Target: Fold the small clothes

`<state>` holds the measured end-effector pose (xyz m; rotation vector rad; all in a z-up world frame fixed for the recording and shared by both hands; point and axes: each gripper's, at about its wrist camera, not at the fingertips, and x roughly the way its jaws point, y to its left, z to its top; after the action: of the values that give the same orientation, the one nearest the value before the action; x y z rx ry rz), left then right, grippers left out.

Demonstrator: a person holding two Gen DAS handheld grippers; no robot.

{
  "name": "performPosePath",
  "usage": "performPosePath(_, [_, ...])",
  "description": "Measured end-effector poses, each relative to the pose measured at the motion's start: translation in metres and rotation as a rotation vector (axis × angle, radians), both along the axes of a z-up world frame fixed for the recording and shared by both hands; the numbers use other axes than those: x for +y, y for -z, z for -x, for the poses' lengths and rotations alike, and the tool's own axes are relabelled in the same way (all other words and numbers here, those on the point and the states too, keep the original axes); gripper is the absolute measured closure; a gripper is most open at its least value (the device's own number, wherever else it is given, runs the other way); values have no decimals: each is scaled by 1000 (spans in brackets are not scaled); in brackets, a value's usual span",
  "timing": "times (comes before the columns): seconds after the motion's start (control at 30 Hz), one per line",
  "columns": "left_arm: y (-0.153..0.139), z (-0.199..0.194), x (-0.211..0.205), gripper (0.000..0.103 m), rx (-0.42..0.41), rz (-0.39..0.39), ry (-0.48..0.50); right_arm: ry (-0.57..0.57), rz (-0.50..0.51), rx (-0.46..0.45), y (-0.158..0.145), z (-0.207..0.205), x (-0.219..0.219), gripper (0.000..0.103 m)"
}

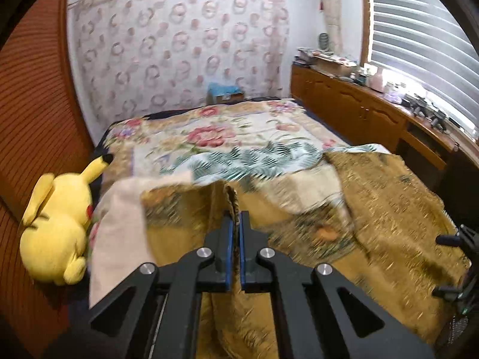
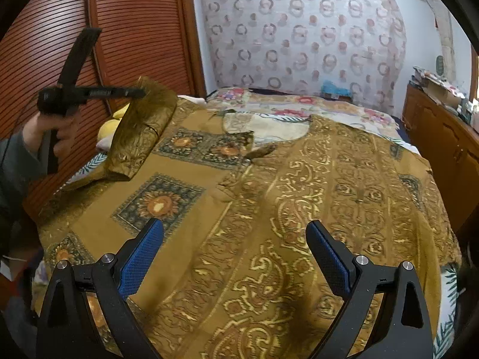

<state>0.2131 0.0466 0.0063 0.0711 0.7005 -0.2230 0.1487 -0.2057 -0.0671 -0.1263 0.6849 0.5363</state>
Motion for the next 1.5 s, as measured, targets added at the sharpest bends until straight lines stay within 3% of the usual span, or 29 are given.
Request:
performPosePath(0.1, [-4, -14, -21, 100, 16, -30, 25, 14, -4, -4, -1, 1, -7, 5])
performPosePath(0.27, [-4, -7, -32, 63, 22, 16, 86, 39, -6, -6, -2, 4, -19, 5])
performPosePath(0.37, [3, 3, -31, 49, 51, 37, 107, 58, -7, -11, -4, 6, -28, 5])
performPosePath(0.43, [10, 11, -29, 45, 63, 34, 103, 75, -5, -15, -5, 6, -36, 5])
performPosePath(0.6, [37, 29, -25, 43, 105, 21, 97, 154, 7, -52, -9, 6, -64, 6])
performPosePath(1.0, [98, 47, -24, 42, 212, -19, 45, 321, 116, -68, -19, -19, -157, 26])
performPosePath(1.17, [101, 45, -24, 42, 211, -18, 46, 388, 106, -10, -13, -36, -200, 33])
performPosePath(1.3, [100, 45, -22, 41, 202, -15, 46, 405, 92, 63, 2, -48, -222, 48])
performPosePath(1.5, [100, 42, -23, 35, 197, -8, 57, 427, 78, 139, 17, -56, -239, 48])
